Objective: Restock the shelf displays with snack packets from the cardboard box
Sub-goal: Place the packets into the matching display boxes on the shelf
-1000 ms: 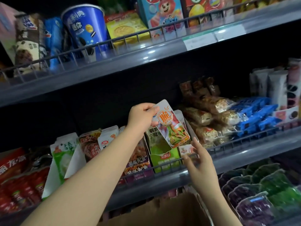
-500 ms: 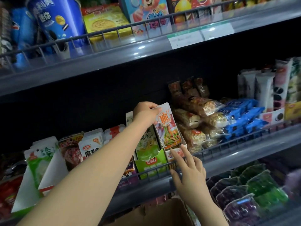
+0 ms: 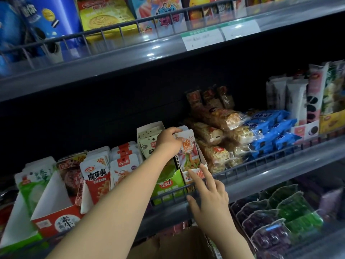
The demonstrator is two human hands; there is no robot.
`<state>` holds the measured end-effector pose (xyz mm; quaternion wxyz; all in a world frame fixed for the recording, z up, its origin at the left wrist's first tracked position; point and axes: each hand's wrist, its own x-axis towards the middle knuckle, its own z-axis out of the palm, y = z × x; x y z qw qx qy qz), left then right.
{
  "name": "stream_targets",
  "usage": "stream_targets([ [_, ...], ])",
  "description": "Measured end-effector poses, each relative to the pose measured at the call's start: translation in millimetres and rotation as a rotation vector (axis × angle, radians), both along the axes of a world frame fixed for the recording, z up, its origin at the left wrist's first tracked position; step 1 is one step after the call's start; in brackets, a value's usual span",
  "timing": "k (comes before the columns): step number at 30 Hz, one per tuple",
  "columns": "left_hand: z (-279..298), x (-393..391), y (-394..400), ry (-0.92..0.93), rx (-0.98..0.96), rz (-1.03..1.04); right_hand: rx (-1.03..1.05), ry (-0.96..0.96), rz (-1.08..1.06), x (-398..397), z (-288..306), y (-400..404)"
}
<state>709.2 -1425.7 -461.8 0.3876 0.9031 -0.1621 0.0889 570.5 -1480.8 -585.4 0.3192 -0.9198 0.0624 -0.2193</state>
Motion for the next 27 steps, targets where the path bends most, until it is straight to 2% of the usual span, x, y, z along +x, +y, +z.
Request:
stream_targets([
  [10,-21.4,-31.2,33.1,-0.173,-0.107,-0.082,-0.02,-0.019,-0.003,-2.8,-3.0,0.3],
  [15,-42.8,-61.7,67.4,-0.247,-0.019,-0.073,-0.037,-0.051,0.02,-10.2,-1.3,6.6],
  [20,-71.8,-109.9,112.5,-0.345,0.087,-0.123,-0.031,-0.2,0.092,-23.0,0.9,15.7],
  [27,-128.1,-160.7,166.3,-0.237,0.036,-0.081,-0.048,-0.072,0.227,-48.1,-9.4,45.2],
])
